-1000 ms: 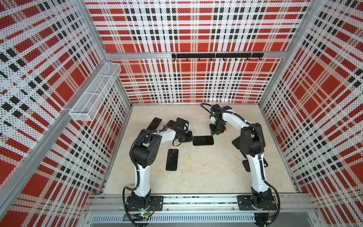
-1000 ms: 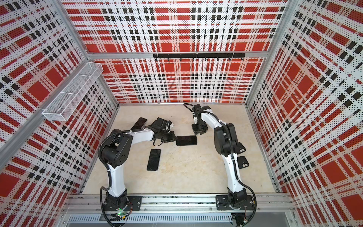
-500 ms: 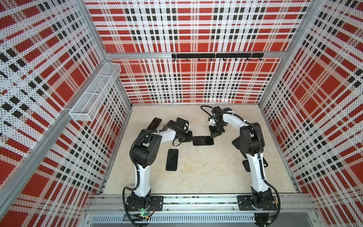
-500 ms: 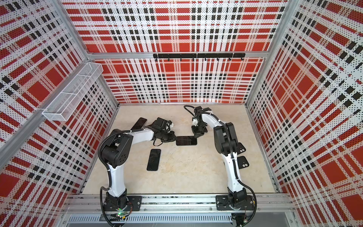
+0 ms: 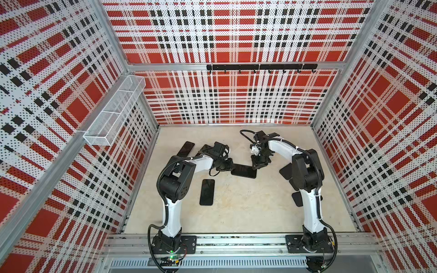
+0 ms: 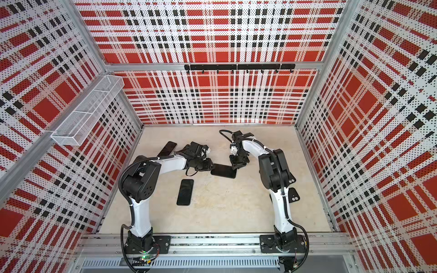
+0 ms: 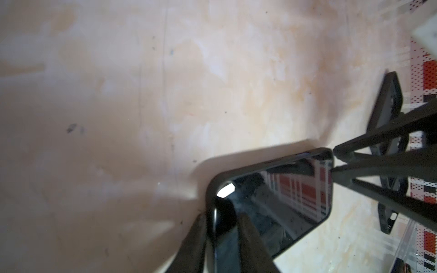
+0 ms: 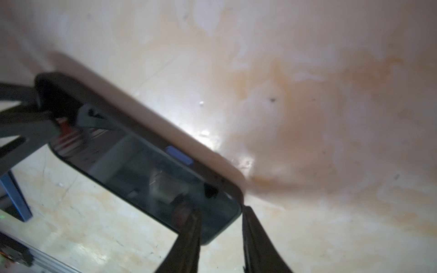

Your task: Put the phone into the phone case

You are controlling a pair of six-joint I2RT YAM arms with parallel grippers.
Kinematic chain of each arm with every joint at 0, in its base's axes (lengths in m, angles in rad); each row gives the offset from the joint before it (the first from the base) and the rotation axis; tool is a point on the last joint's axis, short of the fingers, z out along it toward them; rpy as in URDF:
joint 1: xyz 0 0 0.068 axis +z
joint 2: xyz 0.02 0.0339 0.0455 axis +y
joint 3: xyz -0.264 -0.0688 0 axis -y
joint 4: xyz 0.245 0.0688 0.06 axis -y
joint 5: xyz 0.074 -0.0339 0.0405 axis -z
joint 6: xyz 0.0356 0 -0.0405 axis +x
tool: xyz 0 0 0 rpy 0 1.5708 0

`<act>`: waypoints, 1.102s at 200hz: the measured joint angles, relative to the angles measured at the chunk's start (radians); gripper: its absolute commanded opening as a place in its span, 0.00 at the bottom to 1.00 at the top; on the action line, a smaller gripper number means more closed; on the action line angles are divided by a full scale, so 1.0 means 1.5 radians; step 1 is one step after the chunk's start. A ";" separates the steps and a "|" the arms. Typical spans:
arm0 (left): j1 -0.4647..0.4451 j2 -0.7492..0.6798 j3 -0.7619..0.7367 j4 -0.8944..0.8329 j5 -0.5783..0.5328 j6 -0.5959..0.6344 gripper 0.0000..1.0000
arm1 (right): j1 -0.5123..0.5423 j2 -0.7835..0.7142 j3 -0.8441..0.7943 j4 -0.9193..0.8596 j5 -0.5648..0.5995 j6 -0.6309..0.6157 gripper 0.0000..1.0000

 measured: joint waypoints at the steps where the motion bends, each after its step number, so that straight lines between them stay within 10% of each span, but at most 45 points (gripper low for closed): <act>1: 0.000 -0.001 0.000 -0.001 -0.001 0.001 0.38 | 0.000 -0.003 -0.002 0.002 0.001 -0.002 0.40; 37: 0.011 -0.018 -0.001 -0.019 -0.021 0.008 0.50 | 0.019 -0.093 -0.065 0.040 0.016 -0.073 0.59; 61: 0.041 -0.036 -0.002 -0.035 -0.043 0.009 0.55 | 0.038 -0.157 -0.127 0.101 0.041 -0.179 1.00; 139: 0.099 -0.103 -0.002 -0.049 -0.100 0.040 0.56 | 0.072 -0.142 -0.149 0.125 0.043 -0.595 1.00; 220: 0.104 -0.104 -0.002 -0.055 -0.104 0.052 0.56 | 0.072 -0.017 -0.049 0.085 0.047 -0.690 1.00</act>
